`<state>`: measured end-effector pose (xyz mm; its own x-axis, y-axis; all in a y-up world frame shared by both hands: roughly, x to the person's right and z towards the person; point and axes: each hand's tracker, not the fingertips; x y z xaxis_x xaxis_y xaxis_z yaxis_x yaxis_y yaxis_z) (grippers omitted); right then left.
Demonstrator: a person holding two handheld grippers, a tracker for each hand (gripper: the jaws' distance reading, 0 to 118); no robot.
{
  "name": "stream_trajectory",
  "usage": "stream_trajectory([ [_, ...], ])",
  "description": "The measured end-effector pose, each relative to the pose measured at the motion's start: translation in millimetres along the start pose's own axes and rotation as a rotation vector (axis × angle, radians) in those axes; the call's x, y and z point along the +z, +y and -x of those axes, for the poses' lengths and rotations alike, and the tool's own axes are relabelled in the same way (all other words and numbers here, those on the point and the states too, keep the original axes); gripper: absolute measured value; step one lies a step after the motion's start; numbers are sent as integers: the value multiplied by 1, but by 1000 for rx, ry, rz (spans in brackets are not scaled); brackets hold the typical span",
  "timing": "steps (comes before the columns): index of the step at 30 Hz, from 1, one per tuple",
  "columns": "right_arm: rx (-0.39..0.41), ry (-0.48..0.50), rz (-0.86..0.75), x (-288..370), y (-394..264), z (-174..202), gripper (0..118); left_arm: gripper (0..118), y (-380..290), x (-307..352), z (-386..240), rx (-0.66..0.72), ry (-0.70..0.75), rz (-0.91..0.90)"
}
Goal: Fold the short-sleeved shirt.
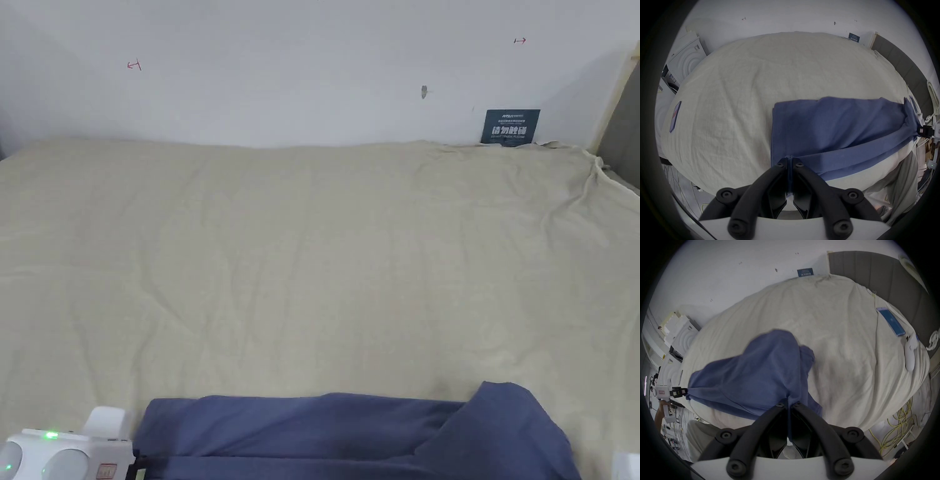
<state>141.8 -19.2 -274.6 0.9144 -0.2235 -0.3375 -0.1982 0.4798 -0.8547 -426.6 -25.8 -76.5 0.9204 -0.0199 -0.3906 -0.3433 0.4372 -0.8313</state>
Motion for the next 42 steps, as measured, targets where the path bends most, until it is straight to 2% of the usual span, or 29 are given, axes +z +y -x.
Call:
stream_trajectory([
  [5, -28, -17, 21, -12, -7, -3, 0, 3, -7, -1, -9, -13, 27, 5],
  [7, -33, -21, 17, -7, -5, 0, 2, 7, -6, 6, -12, -8, 32, -4],
  [8, -28, -23, 15, -4, -3, -1, 4, 15, -6, 8, -13, -3, 32, -7],
  [9, -19, -23, 9, 1, -1, 1, 13, 28, -6, 11, -13, 8, 28, -16],
  [10, -11, -31, -8, 6, 0, 3, 25, 43, -5, 9, -10, 22, 40, -25],
  [11, -6, -36, -22, 10, 3, 3, 43, 64, -4, 11, -9, 29, 45, -26],
  [12, 1, -33, -29, 14, 5, 4, 66, 87, -2, 13, -9, 33, 46, -23],
  [13, 8, -31, -41, 20, 9, 5, 77, 102, -1, 17, -10, 41, 47, -28],
  [14, 16, -22, -68, 28, 13, 7, 82, 109, 3, 27, -11, 50, 46, -45],
  [15, 16, -14, -107, 36, 18, 9, 82, 110, 6, 35, -12, 57, 46, -82],
  [22, 90, -33, -334, 89, 56, 39, 82, 110, 44, 83, -22, 38, 22, -307],
  [27, 173, -118, -488, 114, 76, 72, 82, 109, 72, 109, -33, 33, 25, -439],
  [31, 201, -151, -597, 125, 84, 90, 82, 108, 82, 125, -48, 20, 62, -549],
  [33, 206, -165, -647, 127, 86, 97, 82, 104, 83, 127, -54, 18, 93, -631],
  [35, 219, -174, -681, 126, 85, 104, 80, 94, 79, 120, -53, 10, 92, -704],
  [36, 228, -179, -688, 124, 86, 105, 77, 85, 77, 118, -54, 11, 94, -721],
  [37, 233, -176, -689, 123, 86, 107, 67, 77, 76, 116, -55, 18, 93, -727],
  [38, 236, -176, -697, 121, 84, 109, 53, 67, 76, 109, -53, 22, 94, -741],
  [39, 238, -173, -703, 118, 83, 111, 32, 51, 75, 104, -51, 31, 91, -749],
  [40, 234, -169, -707, 116, 81, 113, 15, 40, 73, 102, -51, 39, 83, -758],
  [41, 233, -163, -710, 113, 79, 113, 5, 28, 72, 100, -51, 48, 74, -762],
  [42, 228, -161, -714, 111, 76, 115, 3, 12, 72, 97, -49, 52, 64, -763],
])
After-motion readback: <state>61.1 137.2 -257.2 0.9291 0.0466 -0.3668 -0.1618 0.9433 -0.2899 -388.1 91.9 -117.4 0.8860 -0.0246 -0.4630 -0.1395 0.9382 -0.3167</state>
